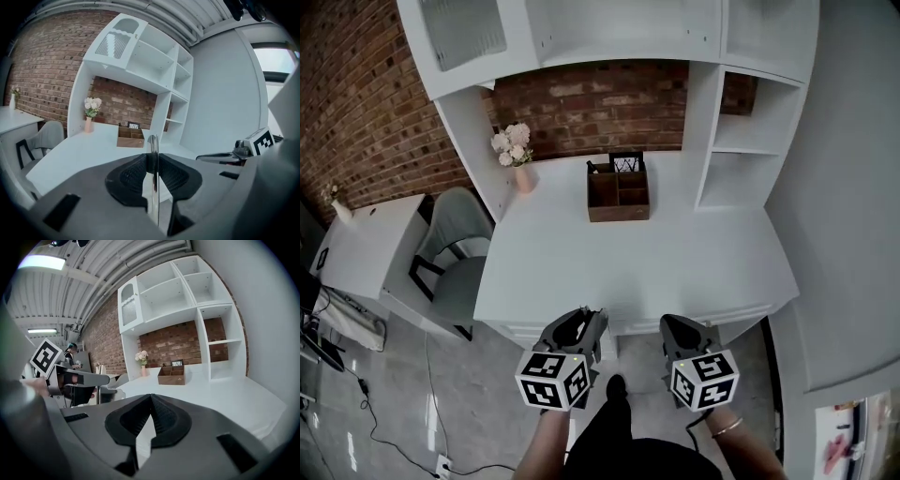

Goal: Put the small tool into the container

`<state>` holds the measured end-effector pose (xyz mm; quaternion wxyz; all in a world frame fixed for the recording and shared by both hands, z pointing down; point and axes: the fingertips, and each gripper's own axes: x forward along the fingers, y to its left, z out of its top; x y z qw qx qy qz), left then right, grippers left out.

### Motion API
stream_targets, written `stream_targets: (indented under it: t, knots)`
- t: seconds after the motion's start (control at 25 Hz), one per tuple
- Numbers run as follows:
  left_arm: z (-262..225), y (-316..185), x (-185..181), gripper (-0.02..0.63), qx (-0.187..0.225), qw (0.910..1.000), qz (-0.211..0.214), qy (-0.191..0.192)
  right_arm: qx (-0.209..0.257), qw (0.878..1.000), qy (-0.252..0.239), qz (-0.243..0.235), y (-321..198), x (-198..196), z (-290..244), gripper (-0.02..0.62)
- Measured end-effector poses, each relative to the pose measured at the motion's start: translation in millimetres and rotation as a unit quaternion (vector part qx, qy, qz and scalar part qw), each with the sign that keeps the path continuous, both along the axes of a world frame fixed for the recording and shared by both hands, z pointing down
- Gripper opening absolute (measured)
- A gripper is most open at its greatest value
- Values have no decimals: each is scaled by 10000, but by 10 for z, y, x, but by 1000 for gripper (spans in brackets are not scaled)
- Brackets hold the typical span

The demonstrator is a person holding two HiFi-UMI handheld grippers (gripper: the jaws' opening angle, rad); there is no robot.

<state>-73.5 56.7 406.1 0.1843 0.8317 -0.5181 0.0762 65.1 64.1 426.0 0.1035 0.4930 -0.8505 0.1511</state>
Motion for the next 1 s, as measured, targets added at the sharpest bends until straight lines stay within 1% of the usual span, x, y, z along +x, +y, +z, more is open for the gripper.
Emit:
stream_targets:
  t: [0.28,0.48,0.64,1.0]
  knots:
    - [-26,-1012,-190,86,-46,9998,192,62,-84,9999,-10,117,-959,-259,-14,5]
    - [-27,-1611,-317,86,-57,9995,266,137,-102,9995,-21,289,-1532,-406,-9,5]
    - [-38,-1925,-351,86,-105,9992,309,226,-196,9990,-49,395,-1796,-484,13,5]
    - [-84,-2485,-221,86,-3,9986,504,159,-255,9989,-32,382,-2236,-473,54,5]
